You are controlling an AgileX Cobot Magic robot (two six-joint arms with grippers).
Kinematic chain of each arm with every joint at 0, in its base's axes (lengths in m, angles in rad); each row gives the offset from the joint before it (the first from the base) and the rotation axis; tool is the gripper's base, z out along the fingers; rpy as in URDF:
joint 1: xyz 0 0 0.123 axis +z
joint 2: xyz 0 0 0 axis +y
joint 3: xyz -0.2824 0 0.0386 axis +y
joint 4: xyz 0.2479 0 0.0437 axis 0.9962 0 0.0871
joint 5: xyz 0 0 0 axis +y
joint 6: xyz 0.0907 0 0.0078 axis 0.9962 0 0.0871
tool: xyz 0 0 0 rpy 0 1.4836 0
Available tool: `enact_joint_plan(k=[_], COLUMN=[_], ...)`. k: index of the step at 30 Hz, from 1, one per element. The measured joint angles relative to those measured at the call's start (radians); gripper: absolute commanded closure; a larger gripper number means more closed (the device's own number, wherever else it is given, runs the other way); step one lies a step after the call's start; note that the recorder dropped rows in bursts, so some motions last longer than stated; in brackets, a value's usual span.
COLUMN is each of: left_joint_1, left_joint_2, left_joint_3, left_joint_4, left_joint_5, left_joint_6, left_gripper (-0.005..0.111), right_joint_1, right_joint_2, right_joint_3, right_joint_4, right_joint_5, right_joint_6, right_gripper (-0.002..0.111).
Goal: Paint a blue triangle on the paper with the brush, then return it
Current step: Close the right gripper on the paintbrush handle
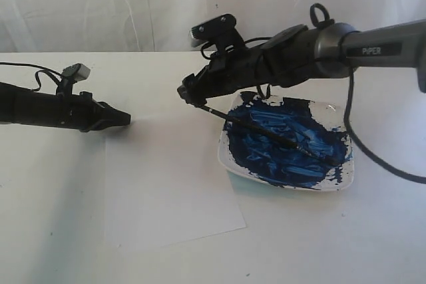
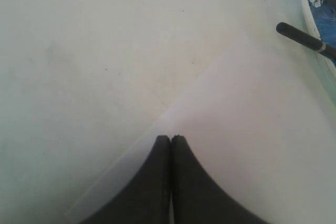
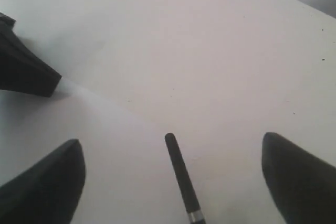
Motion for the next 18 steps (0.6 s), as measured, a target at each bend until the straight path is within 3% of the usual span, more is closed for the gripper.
enact_joint_plan(k=[9, 18], left_joint_1=[0.000, 0.000], left_joint_2=[0.000, 0.000], left_joint_3=[0.000, 0.000], left_joint_4=[0.000, 0.000], left_joint_5=[0.000, 0.002], left_joint_6=[0.000, 0.000], left_gripper=[0.107, 0.107], right_joint_1=[0.046, 0.046], right_joint_2=[0.084, 0.132], right_joint_3=[-0.054, -0.072], right_joint_4=[-0.006, -0.049], right_joint_5=[-0.083, -0.154], right_joint_6=[-0.002, -0.009], right_gripper=[0.034, 0.034])
